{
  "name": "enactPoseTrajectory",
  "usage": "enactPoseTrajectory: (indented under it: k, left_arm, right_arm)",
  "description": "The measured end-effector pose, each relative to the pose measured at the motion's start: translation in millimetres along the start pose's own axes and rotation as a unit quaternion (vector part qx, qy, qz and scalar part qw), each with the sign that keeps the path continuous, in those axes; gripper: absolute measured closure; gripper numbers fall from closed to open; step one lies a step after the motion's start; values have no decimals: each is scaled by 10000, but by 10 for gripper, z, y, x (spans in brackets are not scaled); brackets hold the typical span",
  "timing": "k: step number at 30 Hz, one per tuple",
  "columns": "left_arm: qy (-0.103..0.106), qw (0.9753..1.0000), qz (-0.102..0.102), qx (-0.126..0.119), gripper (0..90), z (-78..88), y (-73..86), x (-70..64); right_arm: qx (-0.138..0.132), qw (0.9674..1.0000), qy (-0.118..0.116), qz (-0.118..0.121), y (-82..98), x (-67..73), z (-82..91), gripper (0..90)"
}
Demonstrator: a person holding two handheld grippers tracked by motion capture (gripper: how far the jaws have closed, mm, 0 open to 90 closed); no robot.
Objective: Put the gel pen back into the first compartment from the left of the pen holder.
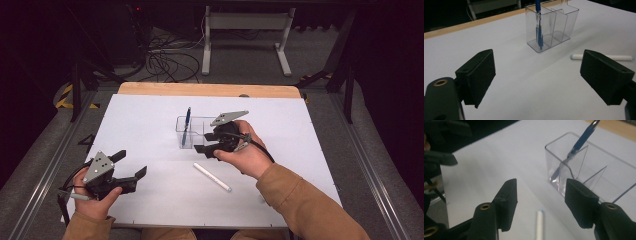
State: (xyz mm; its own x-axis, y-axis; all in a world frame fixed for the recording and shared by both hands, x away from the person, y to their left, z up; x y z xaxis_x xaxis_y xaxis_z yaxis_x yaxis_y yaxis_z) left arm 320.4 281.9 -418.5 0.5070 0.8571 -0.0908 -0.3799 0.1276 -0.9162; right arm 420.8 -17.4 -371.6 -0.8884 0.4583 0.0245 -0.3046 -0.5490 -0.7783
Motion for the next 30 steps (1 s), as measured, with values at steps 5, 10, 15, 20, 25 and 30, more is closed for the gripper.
enactPoseTrajectory:
  k: [5,10,15,20,25,30]
  left_arm:
    - [-3,10000,-19,1,138,1,-3,-2]
    - [26,10000,-19,13,138,-6,-2,-9]
    - [30,10000,-22,19,138,-7,1,-7]
    - [37,10000,-22,13,138,-3,-2,-9]
    - [46,10000,-11,24,138,-9,-1,-16]
    - [59,10000,-28,25,138,-9,-5,-30]
  right_arm:
    - [454,9989,-70,93,56,32,-91,484]
    - [850,9960,-56,273,81,48,-182,489]
    - [1109,9933,-98,316,115,73,-241,500]
    - [1297,9909,-176,324,150,102,-289,512]
    - [1499,9880,-243,290,201,125,-365,532]
    - [1733,9842,-246,251,267,118,-452,583]
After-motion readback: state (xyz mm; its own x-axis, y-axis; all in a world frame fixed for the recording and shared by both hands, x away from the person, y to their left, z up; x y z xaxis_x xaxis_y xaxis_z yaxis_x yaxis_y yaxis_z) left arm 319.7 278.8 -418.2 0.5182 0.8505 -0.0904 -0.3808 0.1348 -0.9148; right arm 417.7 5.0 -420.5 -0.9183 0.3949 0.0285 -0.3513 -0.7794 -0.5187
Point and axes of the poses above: each handheld gripper's, and its own axes: z roughly backward along the jaws, y roughly out of its underside, x roughly to its left, the point moved 3 cm from there along -z, roughly forward along the jaws, and after that the axes turned 7 degrees about z, right-handed, at the moved point
